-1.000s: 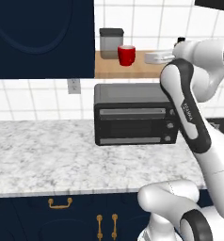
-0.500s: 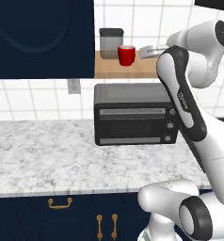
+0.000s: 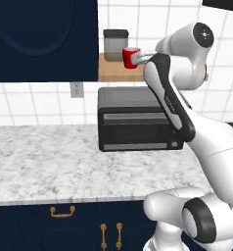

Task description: Gather all objects into one cabinet and sort the glasses and bowls to opposite sides.

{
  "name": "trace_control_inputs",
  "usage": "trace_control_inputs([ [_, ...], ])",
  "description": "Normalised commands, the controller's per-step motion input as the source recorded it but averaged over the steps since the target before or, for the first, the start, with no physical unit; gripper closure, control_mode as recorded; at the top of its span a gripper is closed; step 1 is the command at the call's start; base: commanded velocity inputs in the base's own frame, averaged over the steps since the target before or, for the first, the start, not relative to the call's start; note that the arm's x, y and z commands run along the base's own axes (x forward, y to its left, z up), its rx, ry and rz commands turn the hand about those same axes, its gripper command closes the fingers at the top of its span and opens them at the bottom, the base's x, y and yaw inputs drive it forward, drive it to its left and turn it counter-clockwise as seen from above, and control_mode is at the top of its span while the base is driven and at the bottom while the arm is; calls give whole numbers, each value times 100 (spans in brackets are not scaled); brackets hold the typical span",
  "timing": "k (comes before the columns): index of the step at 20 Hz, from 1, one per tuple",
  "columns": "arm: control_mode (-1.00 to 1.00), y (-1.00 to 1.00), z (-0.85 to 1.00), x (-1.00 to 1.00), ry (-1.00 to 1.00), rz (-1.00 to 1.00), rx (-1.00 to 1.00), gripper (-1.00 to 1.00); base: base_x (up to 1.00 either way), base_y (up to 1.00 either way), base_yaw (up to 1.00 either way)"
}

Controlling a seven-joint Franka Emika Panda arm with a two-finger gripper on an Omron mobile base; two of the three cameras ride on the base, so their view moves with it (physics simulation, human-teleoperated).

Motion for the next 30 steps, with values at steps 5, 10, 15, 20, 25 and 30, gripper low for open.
trace_control_inputs([
  [5, -100, -5, 0, 84, 7, 0, 0, -100, 0, 0, 0],
  [10, -100, -4, 0, 46, 19, 0, 0, -100, 0, 0, 0],
  [15, -100, -9, 0, 14, 3, 2, 0, -100, 0, 0, 0],
  [20, -100, -6, 0, 6, 0, 1, 0, -100, 0, 0, 0],
  [25, -100, -1, 0, 3, 0, 0, 0, -100, 0, 0, 0],
  [30, -100, -1, -13, 17, 0, 0, 0, -100, 0, 0, 0],
])
